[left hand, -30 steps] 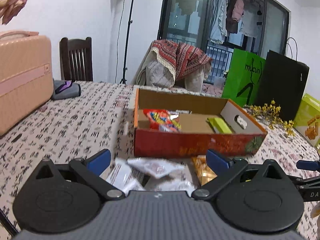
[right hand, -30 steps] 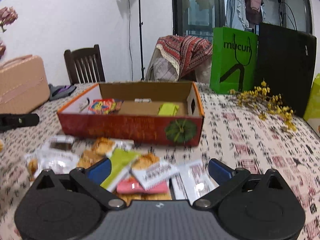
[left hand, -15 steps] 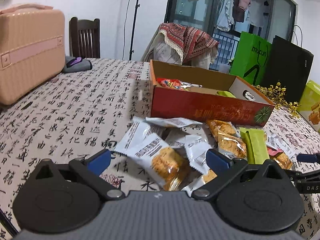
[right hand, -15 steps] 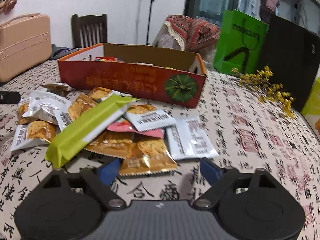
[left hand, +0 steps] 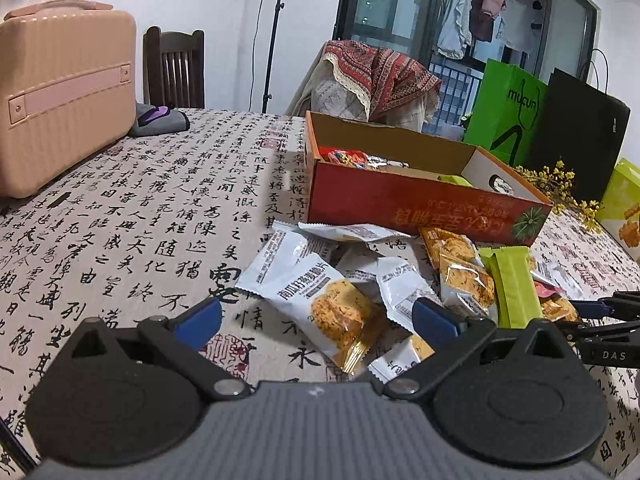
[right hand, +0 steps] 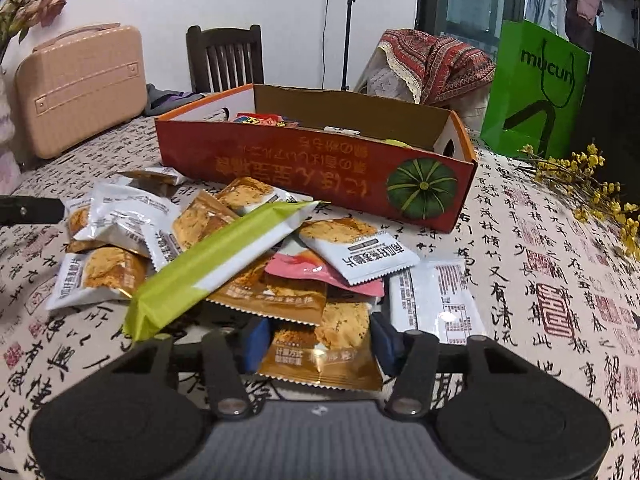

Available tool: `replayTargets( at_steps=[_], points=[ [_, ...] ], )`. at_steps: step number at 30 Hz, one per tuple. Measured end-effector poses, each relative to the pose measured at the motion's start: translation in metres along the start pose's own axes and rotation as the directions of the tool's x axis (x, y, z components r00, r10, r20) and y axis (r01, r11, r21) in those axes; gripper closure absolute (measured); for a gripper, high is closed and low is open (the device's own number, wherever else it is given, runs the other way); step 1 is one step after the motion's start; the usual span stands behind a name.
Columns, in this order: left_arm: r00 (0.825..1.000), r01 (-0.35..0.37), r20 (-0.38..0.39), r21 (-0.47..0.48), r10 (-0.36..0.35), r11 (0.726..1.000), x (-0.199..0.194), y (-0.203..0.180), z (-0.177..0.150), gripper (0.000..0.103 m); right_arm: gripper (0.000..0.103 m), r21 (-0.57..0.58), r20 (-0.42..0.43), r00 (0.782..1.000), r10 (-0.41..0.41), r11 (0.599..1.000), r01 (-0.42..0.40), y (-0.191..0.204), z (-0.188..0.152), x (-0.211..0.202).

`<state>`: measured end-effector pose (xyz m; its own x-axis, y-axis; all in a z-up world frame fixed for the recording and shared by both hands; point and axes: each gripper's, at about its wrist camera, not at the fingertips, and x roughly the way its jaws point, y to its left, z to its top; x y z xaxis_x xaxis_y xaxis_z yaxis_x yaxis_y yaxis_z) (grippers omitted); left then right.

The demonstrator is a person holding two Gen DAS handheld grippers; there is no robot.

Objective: Organize snacks
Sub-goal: 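Move both tools back to the snack pile, then grasp a white cracker packet with the right tool while the left tool grasps another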

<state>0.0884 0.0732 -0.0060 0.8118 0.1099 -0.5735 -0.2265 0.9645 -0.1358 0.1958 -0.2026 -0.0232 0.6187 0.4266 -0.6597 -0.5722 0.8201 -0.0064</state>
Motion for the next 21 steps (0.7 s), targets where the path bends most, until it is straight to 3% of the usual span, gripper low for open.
replayTargets(
  at_steps=[5, 13, 21],
  points=[
    [1.000, 0.022, -0.005, 0.012, -0.021, 1.000, 0.000, -0.005, -0.002, 0.000, 0.060, 0.054, 0.028, 0.999, -0.041, 0.998, 0.040, -0.001, -0.010, -0.015],
    [0.996, 0.082, -0.051, 0.085, -0.078, 0.993, 0.006, -0.027, -0.010, 0.000, 0.061, 0.156, 0.122, 0.984, -0.127, 0.982, 0.107, -0.017, -0.022, -0.058],
    [0.990, 0.119, -0.095, 0.157, -0.105, 0.981, 0.017, -0.058, -0.019, 0.000, 0.061, 0.187, 0.155, 0.983, -0.101, 0.980, 0.072, -0.020, -0.029, -0.064]
  ],
)
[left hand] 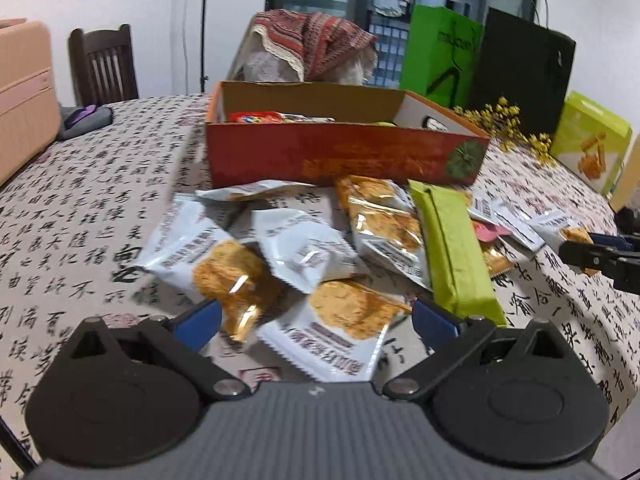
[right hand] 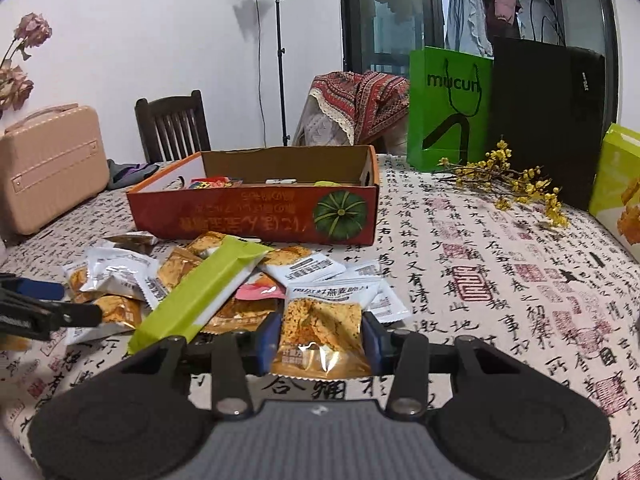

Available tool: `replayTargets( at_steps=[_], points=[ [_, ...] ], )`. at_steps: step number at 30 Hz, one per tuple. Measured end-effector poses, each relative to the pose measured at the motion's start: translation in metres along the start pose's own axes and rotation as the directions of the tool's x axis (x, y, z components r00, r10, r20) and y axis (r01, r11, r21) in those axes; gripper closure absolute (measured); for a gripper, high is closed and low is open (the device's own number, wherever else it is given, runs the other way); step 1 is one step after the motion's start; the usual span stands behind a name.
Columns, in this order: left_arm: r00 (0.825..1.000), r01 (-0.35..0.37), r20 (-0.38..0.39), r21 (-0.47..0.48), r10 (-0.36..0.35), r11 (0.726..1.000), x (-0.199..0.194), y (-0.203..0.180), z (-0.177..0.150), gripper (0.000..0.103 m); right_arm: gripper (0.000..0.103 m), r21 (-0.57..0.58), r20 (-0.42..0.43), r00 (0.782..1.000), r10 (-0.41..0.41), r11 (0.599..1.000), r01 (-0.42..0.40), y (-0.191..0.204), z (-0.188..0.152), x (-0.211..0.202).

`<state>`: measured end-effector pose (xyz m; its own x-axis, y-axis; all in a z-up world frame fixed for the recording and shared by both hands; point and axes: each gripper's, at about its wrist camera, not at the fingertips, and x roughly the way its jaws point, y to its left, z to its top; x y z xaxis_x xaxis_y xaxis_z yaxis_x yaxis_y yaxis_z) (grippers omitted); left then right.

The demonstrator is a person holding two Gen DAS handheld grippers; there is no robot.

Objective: Organize snacks
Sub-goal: 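Grasp a white cracker packet with the right tool while the left tool grasps another, then carry both cracker packets into the box and open both tools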

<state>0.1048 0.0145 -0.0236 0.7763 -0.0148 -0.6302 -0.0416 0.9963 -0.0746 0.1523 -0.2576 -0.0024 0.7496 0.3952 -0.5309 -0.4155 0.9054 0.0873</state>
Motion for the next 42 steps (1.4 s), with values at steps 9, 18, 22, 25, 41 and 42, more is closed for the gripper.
replayTargets(
  at_steps=[9, 18, 22, 25, 41, 42],
  points=[
    [0.999, -0.023, -0.024, 0.054, 0.024, 0.998, 0.017, -0.013, 0.000, 0.000, 0.061, 0.012, -0.005, 0.999, 0.043, 0.999, -0.043, 0.007, -0.009, 0.001],
    [0.998, -0.033, -0.042, 0.120, 0.038, 0.992, 0.018, -0.020, -0.003, 0.016, 0.061, 0.023, -0.004, 0.999, 0.050, 0.999, -0.049, 0.006, -0.012, 0.000],
    [0.999, -0.035, -0.026, 0.115, 0.038, 0.993, 0.011, -0.018, -0.006, 0.039, 0.061, 0.023, -0.007, 0.999, 0.054, 0.998, -0.054, 0.007, -0.014, -0.001],
    [0.999, -0.036, -0.018, 0.113, 0.039, 0.993, 0.005, -0.016, -0.009, 0.048, 0.061, 0.019, -0.005, 0.998, 0.057, 0.998, -0.057, 0.009, -0.014, -0.003],
    [0.995, -0.031, 0.095, 0.091, 0.022, 0.995, -0.040, -0.020, -0.017, 0.052, 0.061, -0.007, 0.031, 0.997, 0.065, 0.998, -0.065, 0.022, -0.012, -0.023],
    [0.994, -0.033, 0.106, 0.088, 0.023, 0.996, -0.044, -0.020, -0.016, 0.052, 0.061, -0.008, 0.034, 0.997, 0.065, 0.998, -0.065, 0.022, -0.010, -0.024]
  ],
)
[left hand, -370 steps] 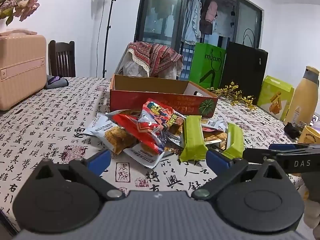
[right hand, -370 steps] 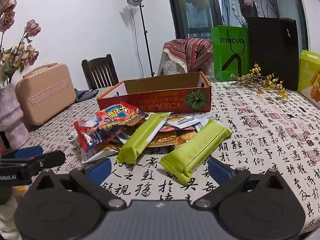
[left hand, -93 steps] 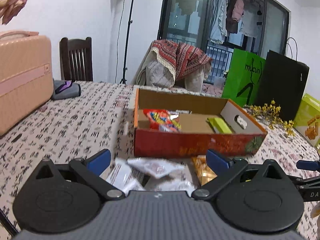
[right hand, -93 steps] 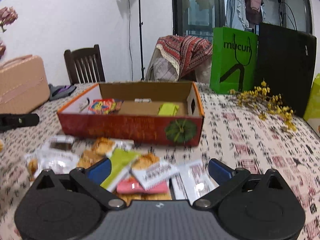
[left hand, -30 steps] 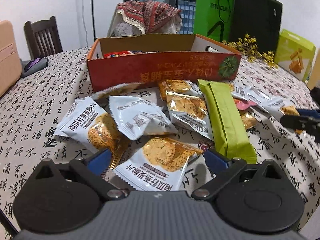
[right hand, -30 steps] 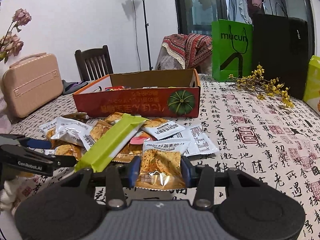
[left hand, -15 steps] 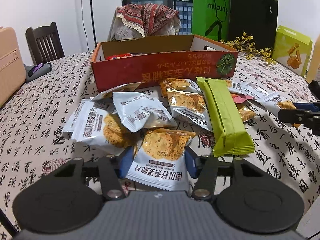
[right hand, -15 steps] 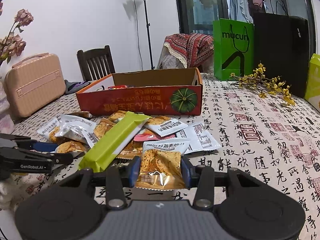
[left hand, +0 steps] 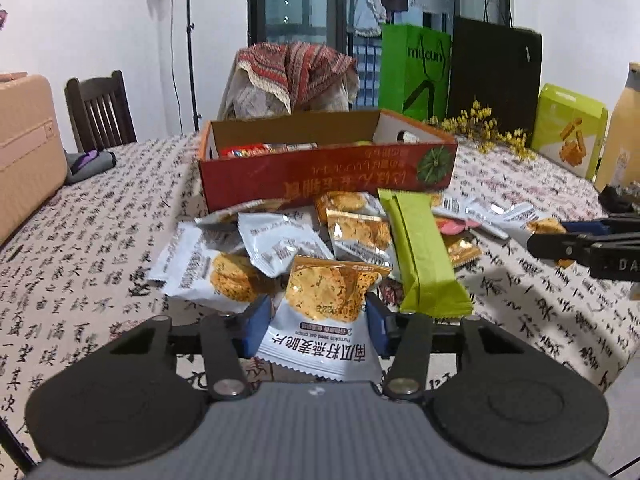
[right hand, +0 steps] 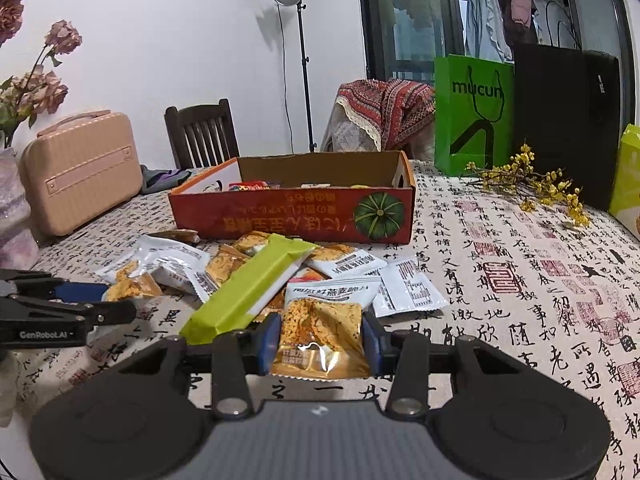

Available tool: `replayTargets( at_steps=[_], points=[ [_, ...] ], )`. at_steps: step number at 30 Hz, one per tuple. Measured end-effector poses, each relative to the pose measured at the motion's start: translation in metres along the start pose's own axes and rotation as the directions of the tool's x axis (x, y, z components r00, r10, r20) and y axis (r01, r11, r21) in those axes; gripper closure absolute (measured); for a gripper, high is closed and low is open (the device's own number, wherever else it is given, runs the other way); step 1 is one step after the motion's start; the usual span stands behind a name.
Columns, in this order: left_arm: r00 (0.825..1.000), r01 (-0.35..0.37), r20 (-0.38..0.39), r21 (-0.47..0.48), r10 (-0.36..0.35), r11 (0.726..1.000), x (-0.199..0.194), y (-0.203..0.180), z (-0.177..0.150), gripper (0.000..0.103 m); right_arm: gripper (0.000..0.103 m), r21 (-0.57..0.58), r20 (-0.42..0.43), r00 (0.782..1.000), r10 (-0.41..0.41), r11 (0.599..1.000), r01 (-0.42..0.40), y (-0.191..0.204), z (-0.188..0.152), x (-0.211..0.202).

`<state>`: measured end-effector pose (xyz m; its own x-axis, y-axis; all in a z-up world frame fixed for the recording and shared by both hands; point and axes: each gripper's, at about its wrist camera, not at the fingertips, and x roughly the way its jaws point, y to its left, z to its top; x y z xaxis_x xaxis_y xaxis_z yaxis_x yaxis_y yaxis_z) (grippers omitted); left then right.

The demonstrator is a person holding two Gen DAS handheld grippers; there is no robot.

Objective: Organize snacks
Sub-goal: 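Carry both cracker packets into the box and open both tools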

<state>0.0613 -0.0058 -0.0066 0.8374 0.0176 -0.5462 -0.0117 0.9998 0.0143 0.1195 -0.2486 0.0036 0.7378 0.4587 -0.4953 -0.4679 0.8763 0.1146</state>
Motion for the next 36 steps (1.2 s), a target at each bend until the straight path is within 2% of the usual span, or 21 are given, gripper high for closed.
replayTargets(
  at_steps=[6, 13, 20, 28, 36],
  points=[
    [0.997, 0.015, 0.075, -0.051, -0.011, 0.999, -0.016, 0.007, 0.014, 0.052, 0.061, -0.003, 0.029, 1.000, -0.006, 1.000, 0.006, 0.002, 0.011, -0.003],
    [0.991, 0.007, 0.135, -0.094, 0.006, 0.996, -0.015, 0.014, 0.039, 0.052, 0.061, 0.008, 0.063, 0.998, -0.026, 1.000, 0.025, -0.001, 0.029, 0.004],
    [0.984, 0.014, 0.181, -0.116, 0.008, 0.993, 0.000, 0.019, 0.068, 0.052, 0.061, 0.012, 0.101, 0.994, -0.037, 0.999, 0.036, -0.003, 0.052, 0.017],
    [0.971, 0.015, 0.238, -0.118, 0.014, 0.993, 0.021, 0.012, 0.107, 0.052, 0.061, 0.037, 0.137, 0.989, -0.047, 0.998, 0.042, -0.010, 0.096, 0.047],
    [0.970, 0.011, 0.240, -0.152, 0.026, 0.988, 0.055, 0.012, 0.143, 0.052, 0.061, 0.068, 0.134, 0.989, -0.059, 0.996, 0.050, -0.011, 0.141, 0.090]
  ],
)
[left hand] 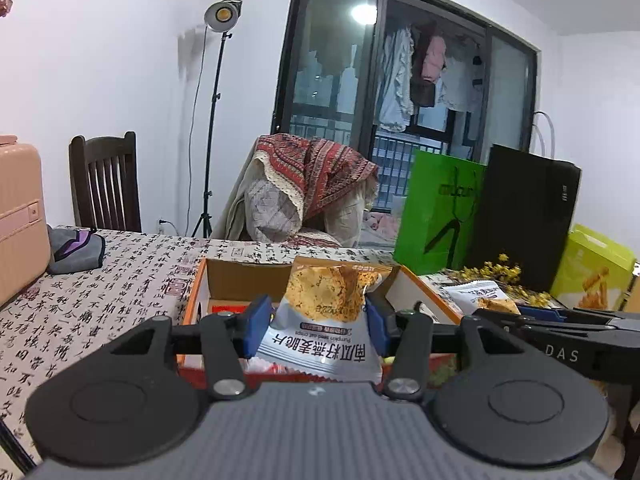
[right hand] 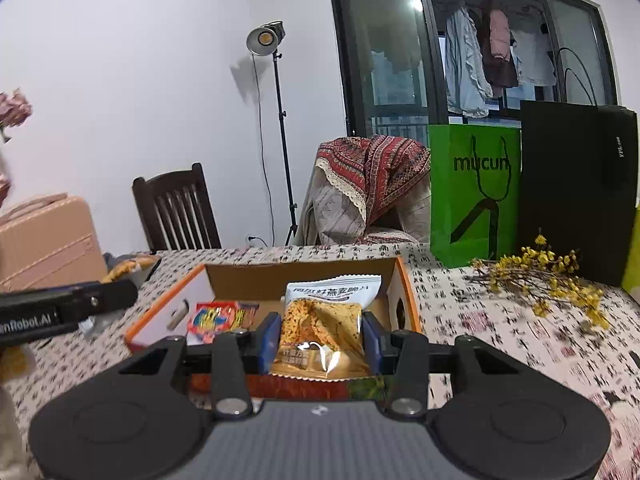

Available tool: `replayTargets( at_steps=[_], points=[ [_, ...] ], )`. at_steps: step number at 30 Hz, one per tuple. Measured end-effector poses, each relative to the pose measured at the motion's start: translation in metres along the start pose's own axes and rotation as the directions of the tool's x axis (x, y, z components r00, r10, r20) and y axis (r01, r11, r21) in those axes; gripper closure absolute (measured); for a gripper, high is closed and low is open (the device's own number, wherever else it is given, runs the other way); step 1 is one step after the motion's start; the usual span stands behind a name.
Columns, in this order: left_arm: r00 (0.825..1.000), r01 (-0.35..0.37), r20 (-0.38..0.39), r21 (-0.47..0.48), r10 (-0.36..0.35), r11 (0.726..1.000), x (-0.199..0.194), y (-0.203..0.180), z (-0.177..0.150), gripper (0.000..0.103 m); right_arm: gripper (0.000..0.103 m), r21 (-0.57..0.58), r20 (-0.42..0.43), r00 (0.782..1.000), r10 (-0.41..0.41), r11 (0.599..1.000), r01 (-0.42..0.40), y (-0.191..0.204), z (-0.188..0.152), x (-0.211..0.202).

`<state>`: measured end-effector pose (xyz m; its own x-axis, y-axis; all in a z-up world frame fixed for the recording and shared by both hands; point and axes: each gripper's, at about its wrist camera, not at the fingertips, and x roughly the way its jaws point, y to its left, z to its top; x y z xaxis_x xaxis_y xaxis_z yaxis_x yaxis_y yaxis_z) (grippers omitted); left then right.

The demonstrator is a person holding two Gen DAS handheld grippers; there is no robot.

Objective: Organize snacks
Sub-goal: 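Carry both cracker packets into the box and open both tools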

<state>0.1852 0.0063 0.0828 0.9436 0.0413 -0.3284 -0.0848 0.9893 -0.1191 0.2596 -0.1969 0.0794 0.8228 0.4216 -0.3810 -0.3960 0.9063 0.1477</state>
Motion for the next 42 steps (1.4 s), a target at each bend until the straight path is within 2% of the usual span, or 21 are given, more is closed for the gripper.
replayTargets(
  at_steps=[6, 8, 11, 15, 22, 25, 27, 28, 29, 31, 42],
  points=[
    [0.999, -0.030, -0.020, -0.037, 0.029, 0.999, 0.041, 0.005, 0.012, 0.052, 0.061, 0.021, -0.042, 0.999, -0.016, 1.000, 0.017, 0.001, 0.016, 0.048],
    [0.998, -0.060, -0.035, -0.046, 0.058, 0.997, 0.057, 0.008, 0.013, 0.052, 0.061, 0.023, -0.052, 0.998, -0.026, 0.999, 0.027, 0.002, 0.016, 0.064],
    [0.994, -0.099, -0.056, -0.056, 0.096, 0.993, 0.077, 0.017, 0.006, 0.052, 0.061, 0.034, -0.050, 0.998, -0.032, 0.999, 0.033, -0.001, 0.006, 0.081],
    [0.991, -0.116, -0.069, -0.059, 0.112, 0.992, 0.093, 0.030, -0.011, 0.052, 0.061, 0.042, -0.038, 0.999, -0.006, 0.999, 0.008, -0.007, -0.014, 0.095],
    [0.986, -0.100, -0.141, -0.055, 0.092, 0.993, 0.112, 0.037, -0.023, 0.050, 0.061, 0.002, -0.069, 0.998, -0.008, 1.000, 0.008, -0.003, -0.026, 0.107],
    [0.986, -0.096, -0.147, -0.073, 0.084, 0.993, 0.112, 0.040, -0.025, 0.042, 0.059, -0.006, -0.089, 0.996, -0.013, 1.000, 0.013, -0.003, -0.028, 0.110],
    [0.988, -0.095, -0.133, -0.090, 0.083, 0.991, 0.108, 0.042, -0.025, 0.017, 0.058, 0.010, -0.085, 0.996, -0.003, 1.000, 0.004, -0.005, -0.027, 0.107],
    [0.988, -0.109, -0.119, -0.097, 0.097, 0.989, 0.105, 0.043, -0.024, 0.011, 0.046, 0.020, -0.081, 0.997, 0.005, 1.000, -0.004, -0.006, -0.026, 0.106],
    [0.989, -0.117, -0.103, -0.100, 0.106, 0.988, 0.102, 0.044, -0.023, 0.003, 0.025, 0.028, -0.072, 0.997, 0.004, 1.000, -0.002, -0.008, -0.026, 0.103],
    [0.991, -0.117, -0.076, -0.108, 0.109, 0.987, 0.098, 0.044, -0.021, 0.000, 0.002, 0.032, -0.061, 0.998, 0.001, 0.999, 0.001, -0.009, -0.025, 0.101],
    [0.989, -0.139, -0.064, -0.136, 0.131, 0.981, 0.086, 0.041, -0.011, 0.000, 0.000, 0.034, -0.055, 0.998, 0.010, 0.999, -0.008, -0.006, -0.018, 0.092]
  ],
)
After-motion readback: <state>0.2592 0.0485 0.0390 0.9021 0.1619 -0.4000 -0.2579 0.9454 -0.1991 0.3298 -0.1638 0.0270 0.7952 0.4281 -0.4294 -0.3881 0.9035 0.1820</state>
